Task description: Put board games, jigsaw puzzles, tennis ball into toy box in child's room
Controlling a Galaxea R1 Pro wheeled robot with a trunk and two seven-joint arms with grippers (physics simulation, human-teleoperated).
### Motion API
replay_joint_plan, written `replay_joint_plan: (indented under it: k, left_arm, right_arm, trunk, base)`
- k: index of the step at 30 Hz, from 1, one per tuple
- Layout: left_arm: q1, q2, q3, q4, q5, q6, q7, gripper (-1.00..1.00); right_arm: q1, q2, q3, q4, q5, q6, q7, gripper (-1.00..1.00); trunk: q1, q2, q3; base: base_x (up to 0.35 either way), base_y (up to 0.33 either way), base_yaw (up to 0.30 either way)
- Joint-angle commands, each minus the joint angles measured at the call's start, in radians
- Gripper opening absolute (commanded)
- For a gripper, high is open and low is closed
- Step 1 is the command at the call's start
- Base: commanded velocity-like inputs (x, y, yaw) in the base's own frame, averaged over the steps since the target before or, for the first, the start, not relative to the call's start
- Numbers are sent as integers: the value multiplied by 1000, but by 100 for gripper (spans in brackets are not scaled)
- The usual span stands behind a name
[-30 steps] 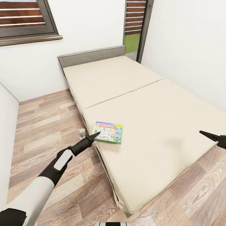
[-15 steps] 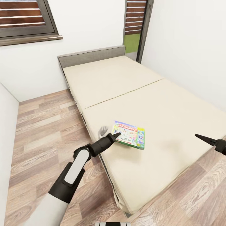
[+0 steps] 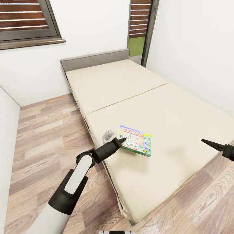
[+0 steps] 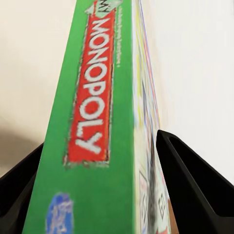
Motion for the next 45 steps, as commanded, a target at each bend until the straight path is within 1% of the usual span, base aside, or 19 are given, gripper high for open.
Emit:
replay_joint_plan:
  k: [1, 3, 4, 6, 7, 10, 11, 14, 21, 30, 38, 45]
  left_arm:
    - [-1, 5, -1, -10, 10, 8, 13, -100]
    - [-1, 17, 2, -23, 9, 20, 16, -100]
    - [-1, 17, 2, -23, 9, 20, 16, -100]
    - [2, 30, 9, -37, 12, 29, 18, -100]
    - [2, 30, 9, -37, 12, 29, 18, -100]
    - [7, 46, 36, -65, 16, 39, 21, -100]
    - [7, 46, 36, -65, 16, 39, 21, -100]
    - [22, 54, 63, -83, 19, 45, 22, -100]
    - [39, 60, 83, -102, 21, 49, 22, -100]
    - [47, 63, 91, -117, 22, 51, 20, -100]
    - [48, 65, 93, -122, 22, 53, 16, -100]
    - [49, 74, 96, -125, 22, 62, 11, -100]
  right_arm:
    - [-1, 0, -1, 0, 4, 3, 6, 100]
    - [-1, 1, -1, 0, 5, 3, 6, 100]
    - [-1, 1, -1, 0, 5, 3, 6, 100]
    - [-1, 2, -1, 0, 5, 3, 6, 100]
    - [-1, 2, -1, 0, 5, 3, 6, 100]
    - [-1, 3, -1, 0, 5, 3, 7, 100]
    - [-1, 3, -1, 0, 5, 3, 7, 100]
    - [-1, 4, -1, 0, 5, 3, 7, 100]
    - [-1, 4, -1, 0, 6, 3, 7, 100]
    - [-1, 4, -1, 1, 7, 3, 5, 100]
    - [-1, 5, -1, 1, 8, 3, -13, 100]
    - [-1, 7, -2, 0, 8, 3, -21, 100]
  trunk:
    - [0, 0, 1]
    - [0, 0, 4]
    - [0, 0, 5]
    - [0, 0, 8]
    - [0, 0, 10]
    - [0, 0, 14]
    - [0, 0, 16]
    - [0, 0, 21]
    - [0, 0, 32]
    - [-35, 63, 75]
    - [-65, 119, 113]
    - [-92, 168, 145]
  base:
    - [0, 0, 0]
    - [0, 0, 0]
    - [0, 0, 0]
    - [0, 0, 0]
    - [0, 0, 0]
    - [0, 0, 0]
    - [0, 0, 0]
    - [0, 0, 0]
    - [0, 0, 0]
    - [0, 0, 0]
    - [0, 0, 0]
    - [0, 0, 0]
